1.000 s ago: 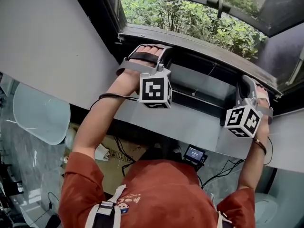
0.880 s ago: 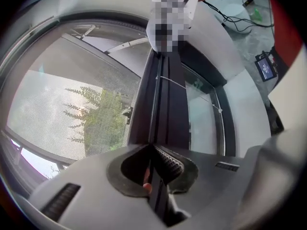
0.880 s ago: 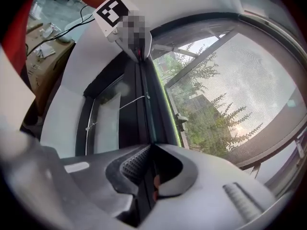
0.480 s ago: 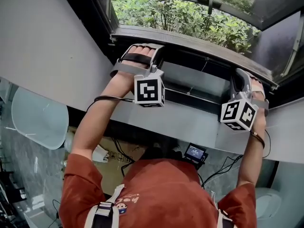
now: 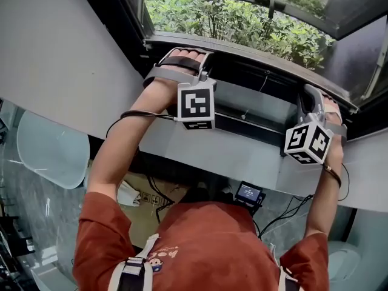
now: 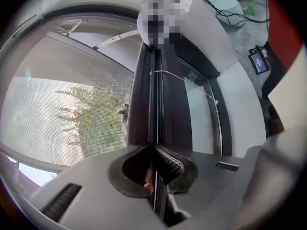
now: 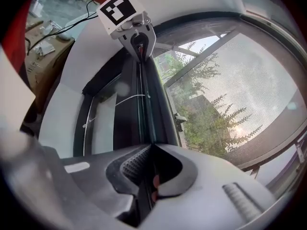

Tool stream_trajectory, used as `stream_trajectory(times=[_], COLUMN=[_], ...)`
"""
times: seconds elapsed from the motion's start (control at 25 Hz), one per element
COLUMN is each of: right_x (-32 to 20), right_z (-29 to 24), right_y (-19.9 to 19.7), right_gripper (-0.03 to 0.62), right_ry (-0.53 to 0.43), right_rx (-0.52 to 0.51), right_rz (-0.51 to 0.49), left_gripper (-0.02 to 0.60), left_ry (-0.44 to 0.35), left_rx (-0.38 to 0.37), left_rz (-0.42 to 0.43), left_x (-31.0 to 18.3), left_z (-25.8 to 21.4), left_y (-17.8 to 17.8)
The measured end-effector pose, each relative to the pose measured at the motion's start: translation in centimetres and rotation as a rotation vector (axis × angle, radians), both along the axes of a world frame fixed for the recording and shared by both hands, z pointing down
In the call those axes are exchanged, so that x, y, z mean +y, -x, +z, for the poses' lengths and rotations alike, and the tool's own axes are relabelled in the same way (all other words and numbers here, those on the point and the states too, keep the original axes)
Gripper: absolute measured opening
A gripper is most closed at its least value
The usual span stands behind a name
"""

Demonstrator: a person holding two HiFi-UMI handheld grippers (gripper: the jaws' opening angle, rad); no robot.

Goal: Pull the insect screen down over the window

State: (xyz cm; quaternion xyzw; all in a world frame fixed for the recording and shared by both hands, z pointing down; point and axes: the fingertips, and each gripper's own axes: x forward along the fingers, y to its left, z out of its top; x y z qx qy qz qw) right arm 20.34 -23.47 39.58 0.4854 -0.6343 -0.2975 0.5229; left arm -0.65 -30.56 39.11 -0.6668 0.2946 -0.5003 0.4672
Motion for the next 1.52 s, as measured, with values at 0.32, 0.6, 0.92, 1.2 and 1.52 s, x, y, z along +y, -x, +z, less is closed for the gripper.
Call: stream_trajectory(times=[0.32,0.6,0.92,1.2,1.52], right_x=[0.3,1.1,0.6,0.8,0.8], right_z=[0.1,0.7,0.9,1.0,0.5], right_y=[-0.1,0.2,1.1,0.5,0.2], right_gripper=[0.029,0.028,0.028,0.029,0.041], right_ry=[0.001,0.052,0.1,0.143,0.067], right_rx=[0.0,0.016,-0.055,-0.101,-0.217], right_rz=[0.006,0.013,0.028,0.036,-0.004], left_gripper=[0.018,0.015,0.012,0.013,0.012], left_ry=[-0.042,-0.004,0.098,0.143,0.113], left_rx=[0.053,0.019,0.045,-0.022,-0.003], left_rz=[0.012,0.005,0.001,-0.004,-0.036], left_x=[0.5,1.0,1.0,1.0,1.0], left_z=[-0.3,0.5,1.1,1.2,1.1], left_y=[-0.3,0.3,1.2,0.5,0.4])
